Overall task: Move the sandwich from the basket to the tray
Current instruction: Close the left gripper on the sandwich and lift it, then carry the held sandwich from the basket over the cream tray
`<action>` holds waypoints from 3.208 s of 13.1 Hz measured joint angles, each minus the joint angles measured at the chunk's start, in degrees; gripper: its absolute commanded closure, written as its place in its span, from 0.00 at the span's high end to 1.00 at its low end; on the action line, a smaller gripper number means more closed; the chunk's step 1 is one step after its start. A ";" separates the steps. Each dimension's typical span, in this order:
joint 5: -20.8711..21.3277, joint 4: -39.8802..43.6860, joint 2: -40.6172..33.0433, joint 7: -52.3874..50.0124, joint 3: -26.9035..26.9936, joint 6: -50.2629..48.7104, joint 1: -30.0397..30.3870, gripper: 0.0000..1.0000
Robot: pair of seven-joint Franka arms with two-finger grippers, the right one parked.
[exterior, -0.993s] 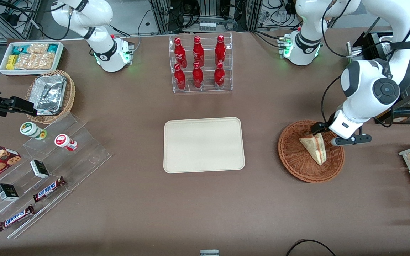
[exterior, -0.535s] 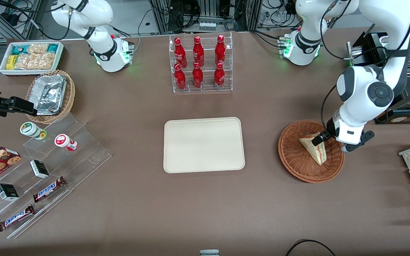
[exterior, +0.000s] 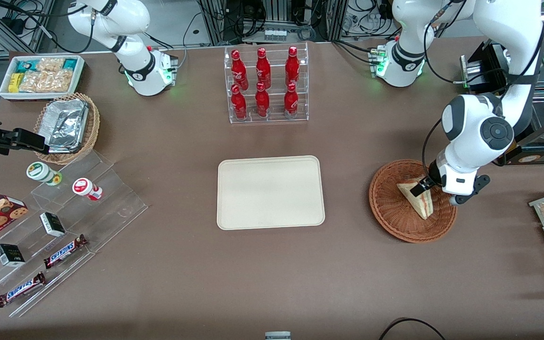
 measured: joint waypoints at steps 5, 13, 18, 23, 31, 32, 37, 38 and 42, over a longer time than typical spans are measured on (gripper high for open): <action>1.63 -0.05 4.04 0.00 0.00 0.79 0.00 0.75; 1.85 4.47 3.58 -0.05 -0.23 -7.14 -0.01 0.00; 1.94 14.95 2.78 1.37 -3.59 -19.36 -2.30 0.00; 1.90 20.06 7.47 1.25 -6.80 -21.13 -10.24 0.00; 1.87 33.39 19.88 -6.41 -6.93 -21.10 -23.96 0.00; 1.87 35.20 21.58 -7.70 -6.93 -21.10 -25.63 0.00; 1.88 43.05 27.21 -13.14 -6.91 -21.09 -31.71 0.00; 1.89 44.40 28.04 -14.22 -6.88 -21.10 -32.70 0.00; 1.92 49.46 32.27 -17.56 -6.73 -21.10 -36.28 0.00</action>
